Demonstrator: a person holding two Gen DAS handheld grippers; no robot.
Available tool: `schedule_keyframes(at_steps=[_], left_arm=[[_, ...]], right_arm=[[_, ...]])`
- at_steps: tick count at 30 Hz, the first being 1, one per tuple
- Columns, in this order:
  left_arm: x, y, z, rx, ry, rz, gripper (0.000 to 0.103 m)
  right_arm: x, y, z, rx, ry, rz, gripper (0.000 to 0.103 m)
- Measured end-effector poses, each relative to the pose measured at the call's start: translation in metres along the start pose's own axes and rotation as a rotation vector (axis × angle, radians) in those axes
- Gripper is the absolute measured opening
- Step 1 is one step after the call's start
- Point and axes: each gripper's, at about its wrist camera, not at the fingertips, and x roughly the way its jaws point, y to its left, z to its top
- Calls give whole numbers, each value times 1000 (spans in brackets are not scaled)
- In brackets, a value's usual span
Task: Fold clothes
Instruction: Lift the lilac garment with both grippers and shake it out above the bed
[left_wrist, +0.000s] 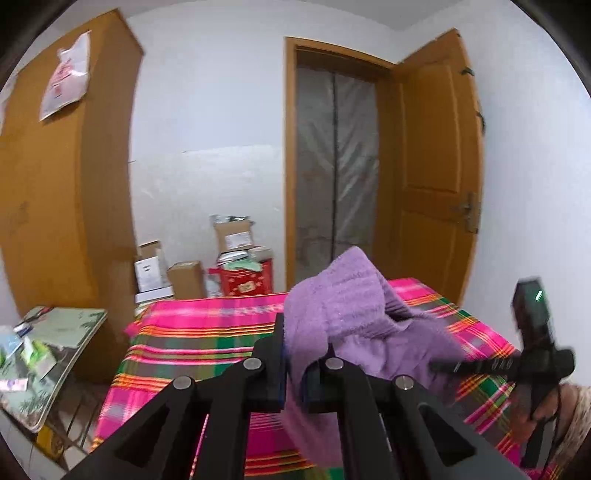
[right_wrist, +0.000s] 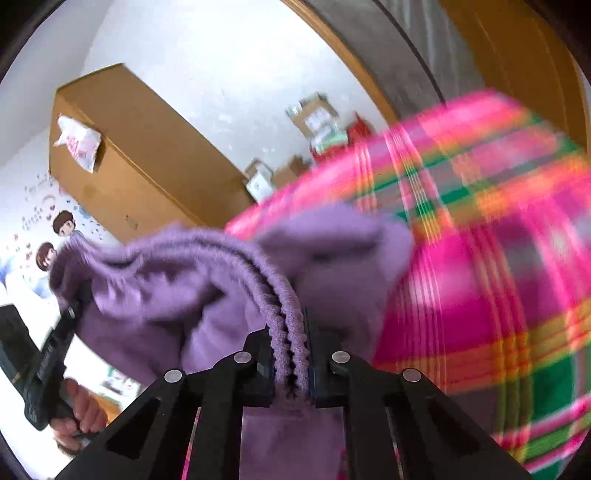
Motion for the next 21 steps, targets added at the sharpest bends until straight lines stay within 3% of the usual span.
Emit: schedule_keyframes(at_steps=[4,11,16,21], left_arm=[[-18,35,-3,-73,-20,52,6],[-59,80,-18,-167,-32,133,6],[-74,104,-44,-223,12,214,6],[-83,129,-83,-308,111,297,6]], right_arm=[[-14,56,33,-164,-134,-11,12],[-4,151,71,-353,-236,121,12],[40,194,75,-397,-152,231,12],[85,219,48,-411,-12,326,12]])
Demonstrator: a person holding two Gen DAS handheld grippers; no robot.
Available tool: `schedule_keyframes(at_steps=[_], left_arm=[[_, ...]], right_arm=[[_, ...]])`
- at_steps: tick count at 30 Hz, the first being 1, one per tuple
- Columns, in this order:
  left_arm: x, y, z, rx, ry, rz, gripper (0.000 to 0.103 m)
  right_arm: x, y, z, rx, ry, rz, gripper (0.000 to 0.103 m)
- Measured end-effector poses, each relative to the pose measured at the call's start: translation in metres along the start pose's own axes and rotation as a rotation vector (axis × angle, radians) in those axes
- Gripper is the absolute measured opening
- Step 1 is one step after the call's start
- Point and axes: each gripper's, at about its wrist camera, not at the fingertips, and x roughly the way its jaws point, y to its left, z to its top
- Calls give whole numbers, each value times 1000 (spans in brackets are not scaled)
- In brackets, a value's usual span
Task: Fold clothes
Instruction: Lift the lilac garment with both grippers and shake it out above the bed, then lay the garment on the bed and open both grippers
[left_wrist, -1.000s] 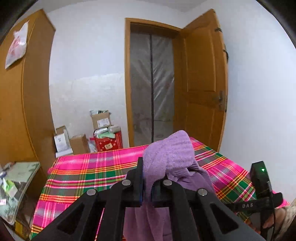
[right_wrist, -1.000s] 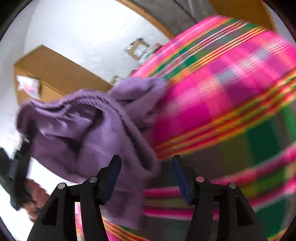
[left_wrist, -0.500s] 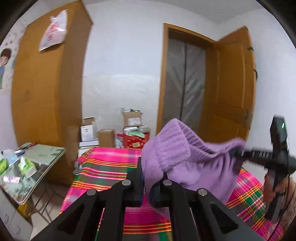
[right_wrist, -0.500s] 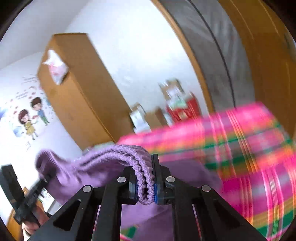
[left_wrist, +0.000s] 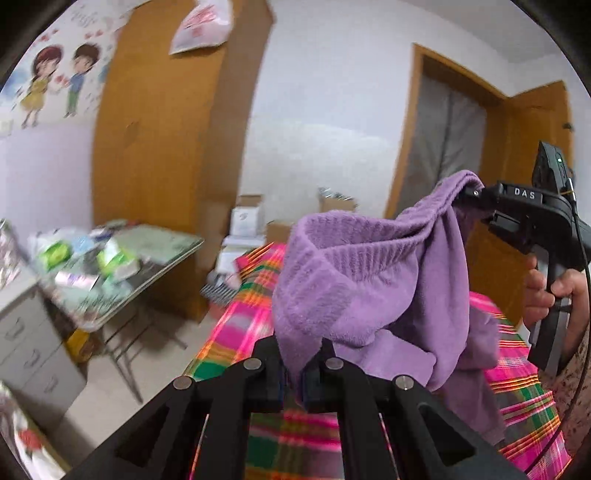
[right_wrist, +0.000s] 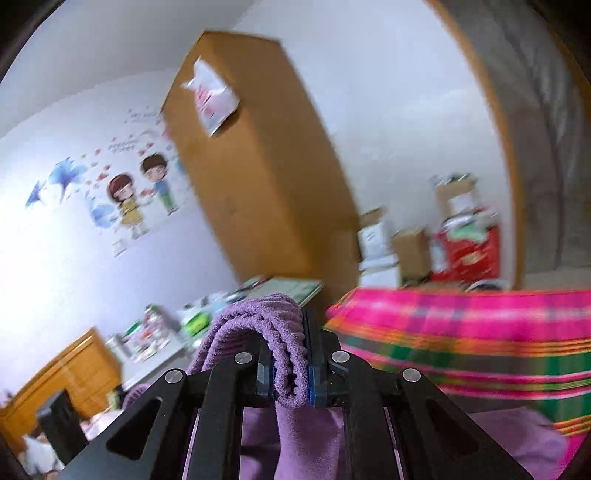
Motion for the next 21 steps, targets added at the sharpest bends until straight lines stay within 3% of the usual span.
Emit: schedule_keyframes(at_steps=[4,8,10,13,21], left_arm=[[8,22,-27,-44,92,69,6],[20,28,-45,-53,167,84,6],[21,27,-51,-40,187,82,9],[15,22,-57,-25,195,63,9],[-4,30,-65,-33,229,97,17]], right_arm=[[57,-4,-26,4,160,24,13],[77,-24,-55,56,277,7,17],[67,-32,-64,60,289,-22,21],[38,-39,-70,33,277,-52,40],[-54,-66,-89,18,206,-213,47]])
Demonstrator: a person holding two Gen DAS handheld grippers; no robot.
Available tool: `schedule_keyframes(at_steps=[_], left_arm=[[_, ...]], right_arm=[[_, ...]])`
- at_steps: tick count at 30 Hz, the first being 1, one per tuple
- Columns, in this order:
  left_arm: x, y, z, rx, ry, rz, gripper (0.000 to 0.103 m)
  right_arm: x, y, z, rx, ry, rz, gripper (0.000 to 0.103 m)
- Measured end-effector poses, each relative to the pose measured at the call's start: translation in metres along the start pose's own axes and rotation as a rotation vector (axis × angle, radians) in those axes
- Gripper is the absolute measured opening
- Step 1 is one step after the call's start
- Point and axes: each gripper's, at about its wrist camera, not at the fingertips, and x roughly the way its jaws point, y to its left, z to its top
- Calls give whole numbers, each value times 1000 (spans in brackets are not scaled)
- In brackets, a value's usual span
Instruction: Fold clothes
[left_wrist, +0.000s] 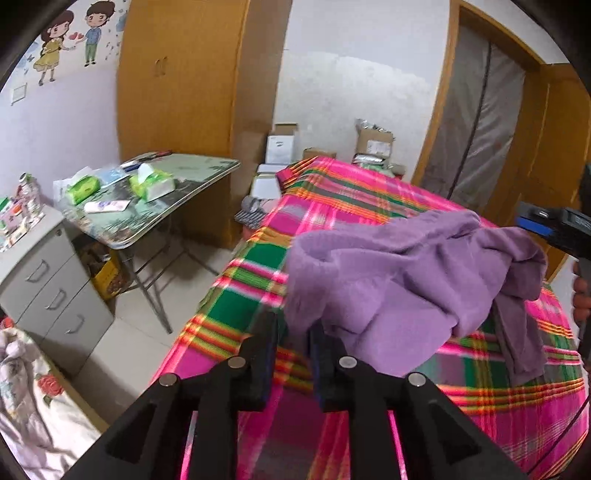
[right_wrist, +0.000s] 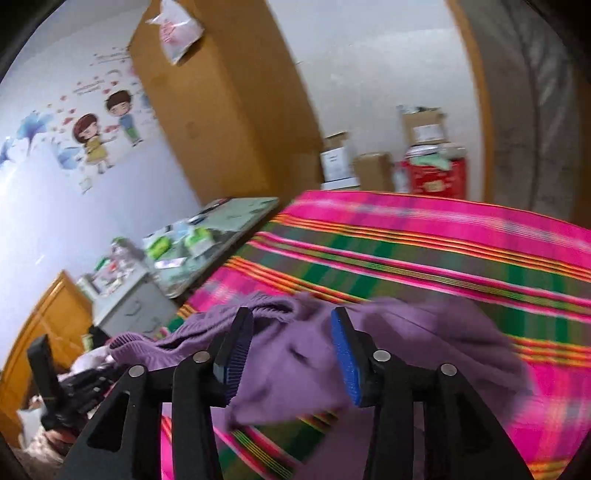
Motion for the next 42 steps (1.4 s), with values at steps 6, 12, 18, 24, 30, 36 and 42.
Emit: schedule_keyframes(at_steps=[6,12,18,24,30,36,42], left_arm=[[-34,-23,1,65,-56,-92,20],[-37,-89,16,236,-91,-257,39],[2,-138,20,281,9,-301,39],[38,-171,19,357,78,-232,39],[67,-174,15,345,140,-129,40],[80,-169,16,297,177,-114,43],[92,-168,18,266,230,-128,42]], right_arm=[[-40,-43,-47,78,10,-140,47],[-47,-80,-103,185,96,-232,48],[-43,-91,-121,233,115,-228,48],[-33,-92,-120,205,129,-211,63],[-18,-86,-115,170,129,-207,71],[5,-73,-101,143,148,-216,73],[6,-75,-102,184,123,-212,23]])
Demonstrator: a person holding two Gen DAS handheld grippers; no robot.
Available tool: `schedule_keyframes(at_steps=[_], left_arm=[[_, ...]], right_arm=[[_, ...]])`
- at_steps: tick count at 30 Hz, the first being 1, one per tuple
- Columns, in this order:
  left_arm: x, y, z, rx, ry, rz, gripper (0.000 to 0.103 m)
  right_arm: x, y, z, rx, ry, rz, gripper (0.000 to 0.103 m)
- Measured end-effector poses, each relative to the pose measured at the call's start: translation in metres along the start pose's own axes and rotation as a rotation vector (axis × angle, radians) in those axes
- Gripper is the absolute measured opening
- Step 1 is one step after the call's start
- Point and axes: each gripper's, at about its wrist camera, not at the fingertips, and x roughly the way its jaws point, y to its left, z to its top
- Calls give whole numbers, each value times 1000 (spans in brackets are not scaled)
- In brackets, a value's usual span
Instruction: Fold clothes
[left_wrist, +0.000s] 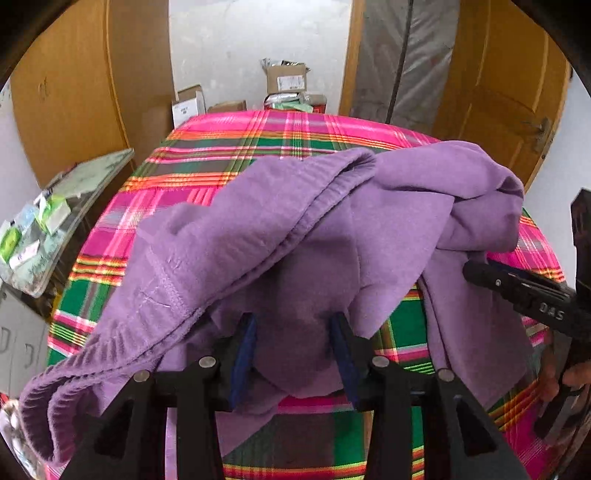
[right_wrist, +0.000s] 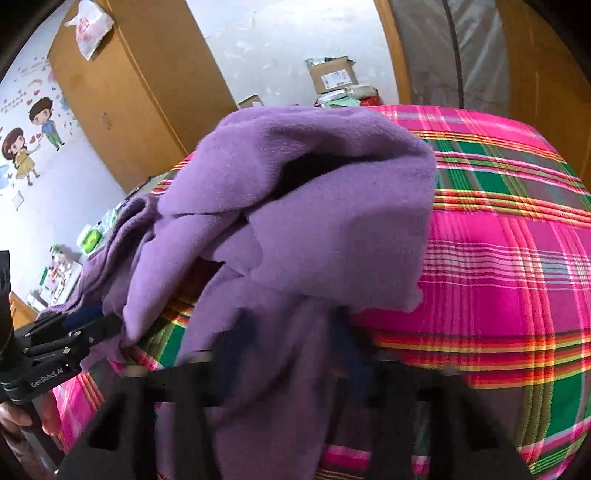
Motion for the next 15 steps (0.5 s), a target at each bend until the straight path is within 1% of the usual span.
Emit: schedule_keyframes(at_steps=[1,2,3,5,7,8,11,15], left_arm=[[-1,-1,0,0,-3,-10,37],[-2,-1,1,1,-7,-24,27],[-2,-1,2,4,-11,-47,23],[-7,0,2,6,-45,-83,12],[-14,0,2,5,-69,-89,7],[-18,0,3,5,-86,-93,5],[-32,0,6,4,-136,-104,5],[-46,5,9,-25,-179,-123,5]], right_arm=[[-2,-2,0,15,-3,17,20],[-4,-3,-1,20,-9,25,17],[-8,-4,-1,20,-18,29,13],[-20,-4,-3,17,-53,32,12],[-34,-5,-3,15,-90,46,11],[-40,-6,-3,14,-103,46,11],[-60,-9,-4,14,-134,35,11],[-85,-12,-4,22,-186,19,10]])
